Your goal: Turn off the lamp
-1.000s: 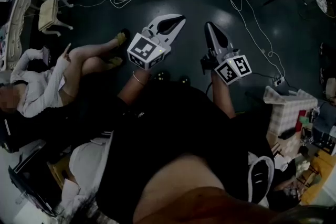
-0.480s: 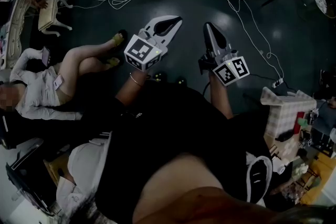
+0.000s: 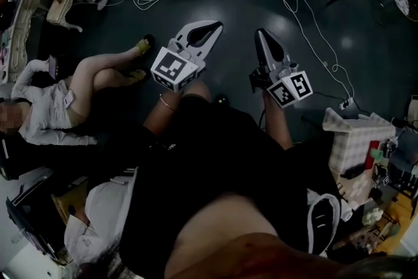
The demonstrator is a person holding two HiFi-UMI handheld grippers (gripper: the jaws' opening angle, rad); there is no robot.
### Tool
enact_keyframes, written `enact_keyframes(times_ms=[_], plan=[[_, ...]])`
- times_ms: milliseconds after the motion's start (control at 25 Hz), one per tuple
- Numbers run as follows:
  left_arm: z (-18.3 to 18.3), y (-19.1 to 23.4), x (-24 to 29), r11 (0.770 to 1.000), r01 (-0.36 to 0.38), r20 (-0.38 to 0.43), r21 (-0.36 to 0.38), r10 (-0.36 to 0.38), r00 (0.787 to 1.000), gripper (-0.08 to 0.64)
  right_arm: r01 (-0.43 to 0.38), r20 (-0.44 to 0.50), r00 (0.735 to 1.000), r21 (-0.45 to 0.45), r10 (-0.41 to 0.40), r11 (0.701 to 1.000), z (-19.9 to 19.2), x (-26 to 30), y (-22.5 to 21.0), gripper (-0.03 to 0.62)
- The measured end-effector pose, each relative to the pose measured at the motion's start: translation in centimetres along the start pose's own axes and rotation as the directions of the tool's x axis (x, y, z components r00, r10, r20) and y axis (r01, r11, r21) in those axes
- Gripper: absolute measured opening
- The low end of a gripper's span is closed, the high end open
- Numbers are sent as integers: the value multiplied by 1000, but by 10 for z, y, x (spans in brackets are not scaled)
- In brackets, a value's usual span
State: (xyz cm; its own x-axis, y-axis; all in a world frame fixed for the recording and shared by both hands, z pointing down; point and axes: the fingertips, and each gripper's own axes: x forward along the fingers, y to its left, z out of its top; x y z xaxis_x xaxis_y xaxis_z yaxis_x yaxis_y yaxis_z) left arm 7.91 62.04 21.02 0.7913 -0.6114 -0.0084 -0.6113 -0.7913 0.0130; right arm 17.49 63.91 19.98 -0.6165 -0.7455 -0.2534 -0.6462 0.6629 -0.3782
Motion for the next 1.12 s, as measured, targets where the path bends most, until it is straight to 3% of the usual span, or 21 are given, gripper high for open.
enact_keyframes(times_ms=[400, 1120], plan=[[4, 36, 11, 995, -93, -4, -18, 93, 996, 8, -20, -22, 1000, 33, 21, 999, -3, 14, -20, 2], [-5, 145, 57, 997, -78, 11, -24, 79, 997, 8, 13, -37, 999, 36, -12, 999, -13, 105, -73, 2]])
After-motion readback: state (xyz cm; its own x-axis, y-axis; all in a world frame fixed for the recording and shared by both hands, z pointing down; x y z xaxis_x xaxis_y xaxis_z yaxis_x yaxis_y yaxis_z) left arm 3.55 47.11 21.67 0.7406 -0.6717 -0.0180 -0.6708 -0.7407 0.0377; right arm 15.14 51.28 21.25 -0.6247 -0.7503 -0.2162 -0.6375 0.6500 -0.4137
